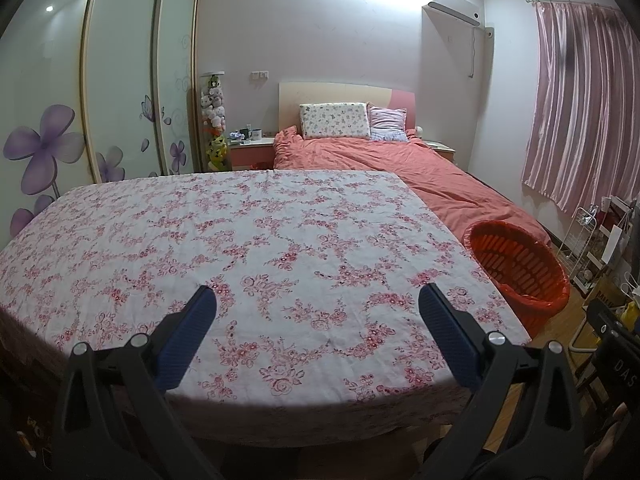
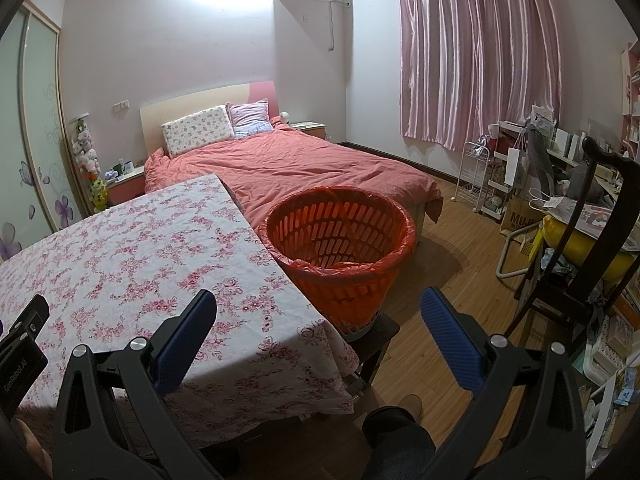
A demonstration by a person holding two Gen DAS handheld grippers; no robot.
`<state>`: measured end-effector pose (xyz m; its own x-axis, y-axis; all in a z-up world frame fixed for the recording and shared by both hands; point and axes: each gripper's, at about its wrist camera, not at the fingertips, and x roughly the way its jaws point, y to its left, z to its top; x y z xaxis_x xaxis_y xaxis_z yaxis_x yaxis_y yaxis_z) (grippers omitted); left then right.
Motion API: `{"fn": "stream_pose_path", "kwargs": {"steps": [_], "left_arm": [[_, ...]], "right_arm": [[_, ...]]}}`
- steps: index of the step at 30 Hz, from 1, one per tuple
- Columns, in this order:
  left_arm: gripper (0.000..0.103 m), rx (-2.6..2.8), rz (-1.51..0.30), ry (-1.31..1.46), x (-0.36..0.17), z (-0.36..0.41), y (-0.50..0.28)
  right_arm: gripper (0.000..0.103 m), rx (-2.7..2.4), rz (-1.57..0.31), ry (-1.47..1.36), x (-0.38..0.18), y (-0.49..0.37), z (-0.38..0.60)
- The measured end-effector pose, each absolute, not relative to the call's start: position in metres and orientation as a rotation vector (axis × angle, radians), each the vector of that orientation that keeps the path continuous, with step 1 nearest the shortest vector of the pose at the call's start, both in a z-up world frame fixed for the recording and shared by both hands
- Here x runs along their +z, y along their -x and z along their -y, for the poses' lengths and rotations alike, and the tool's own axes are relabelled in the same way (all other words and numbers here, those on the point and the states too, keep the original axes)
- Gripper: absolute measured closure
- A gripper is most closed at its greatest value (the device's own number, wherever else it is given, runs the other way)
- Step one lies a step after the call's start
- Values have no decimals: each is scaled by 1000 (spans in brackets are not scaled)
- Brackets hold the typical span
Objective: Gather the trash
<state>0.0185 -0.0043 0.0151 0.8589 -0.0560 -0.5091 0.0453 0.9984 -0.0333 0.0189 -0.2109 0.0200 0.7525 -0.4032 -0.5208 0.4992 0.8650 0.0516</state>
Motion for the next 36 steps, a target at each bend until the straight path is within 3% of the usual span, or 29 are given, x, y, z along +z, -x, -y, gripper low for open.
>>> {"fn": "stream_pose_path", "kwargs": {"steps": [36], "left_arm": [[4,-42,-542,14,12,3,-20]], "right_arm": [[2,-496,-522,-194,20,-19,211]]}}
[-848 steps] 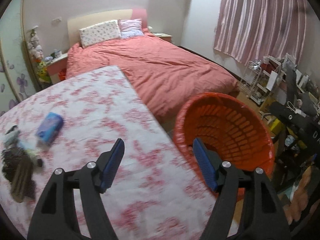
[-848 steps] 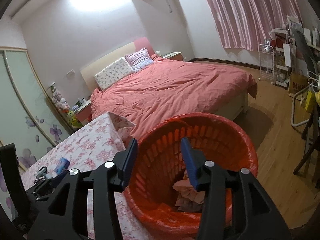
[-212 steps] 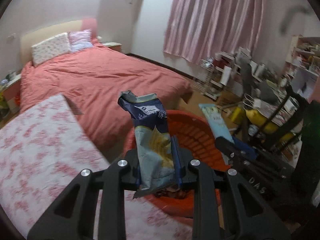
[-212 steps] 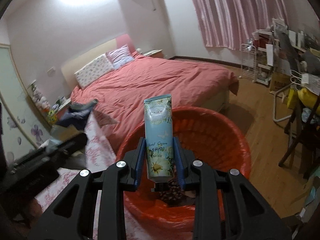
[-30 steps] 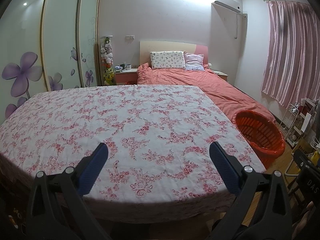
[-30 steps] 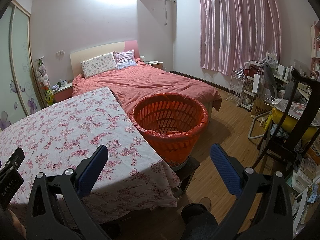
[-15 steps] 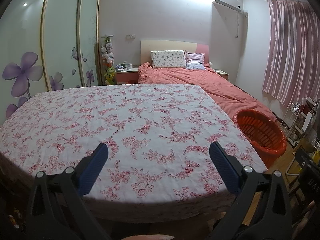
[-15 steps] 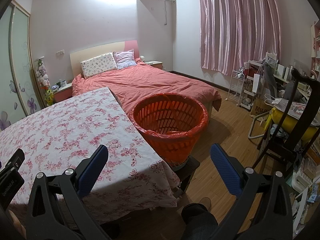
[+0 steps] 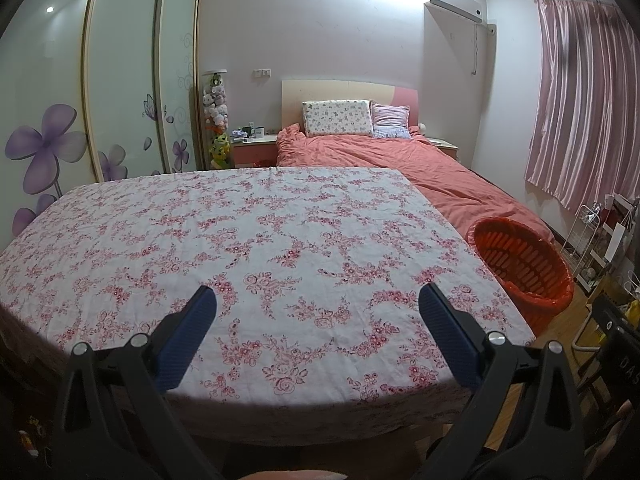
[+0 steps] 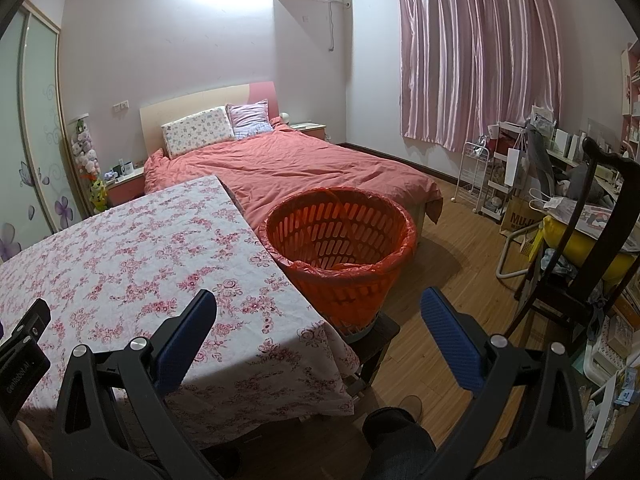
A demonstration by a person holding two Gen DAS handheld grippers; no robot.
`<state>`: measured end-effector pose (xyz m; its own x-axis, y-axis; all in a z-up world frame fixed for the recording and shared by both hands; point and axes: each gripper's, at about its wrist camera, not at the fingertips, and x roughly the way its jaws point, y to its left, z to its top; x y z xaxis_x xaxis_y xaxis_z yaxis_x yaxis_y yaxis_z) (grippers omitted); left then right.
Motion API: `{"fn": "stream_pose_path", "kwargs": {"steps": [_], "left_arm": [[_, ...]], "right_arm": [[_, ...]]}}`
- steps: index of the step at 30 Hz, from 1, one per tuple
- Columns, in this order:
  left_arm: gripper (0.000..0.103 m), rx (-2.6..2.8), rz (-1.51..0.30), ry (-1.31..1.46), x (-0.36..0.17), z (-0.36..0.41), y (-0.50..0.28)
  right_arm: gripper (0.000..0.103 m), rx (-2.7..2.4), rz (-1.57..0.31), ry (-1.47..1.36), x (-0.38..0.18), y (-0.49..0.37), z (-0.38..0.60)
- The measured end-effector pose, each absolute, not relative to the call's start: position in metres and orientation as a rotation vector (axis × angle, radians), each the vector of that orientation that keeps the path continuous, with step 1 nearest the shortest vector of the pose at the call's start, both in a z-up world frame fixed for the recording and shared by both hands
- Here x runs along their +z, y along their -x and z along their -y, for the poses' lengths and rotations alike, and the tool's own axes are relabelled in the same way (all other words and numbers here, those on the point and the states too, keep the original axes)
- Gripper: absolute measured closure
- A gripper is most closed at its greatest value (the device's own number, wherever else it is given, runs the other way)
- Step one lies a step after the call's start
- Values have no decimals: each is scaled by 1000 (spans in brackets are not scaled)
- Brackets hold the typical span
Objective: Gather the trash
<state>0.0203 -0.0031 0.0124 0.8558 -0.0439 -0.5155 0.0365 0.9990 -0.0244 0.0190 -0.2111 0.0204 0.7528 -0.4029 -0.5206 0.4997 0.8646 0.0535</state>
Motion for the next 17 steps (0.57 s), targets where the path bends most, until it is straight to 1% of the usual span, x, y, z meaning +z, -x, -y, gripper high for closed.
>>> {"fn": "stream_pose_path", "kwargs": {"steps": [17], "left_arm": [[4,-38,-546,11,11,3,-19]], "right_arm": [[2,-496,-521,-195,20,-19,211]]}}
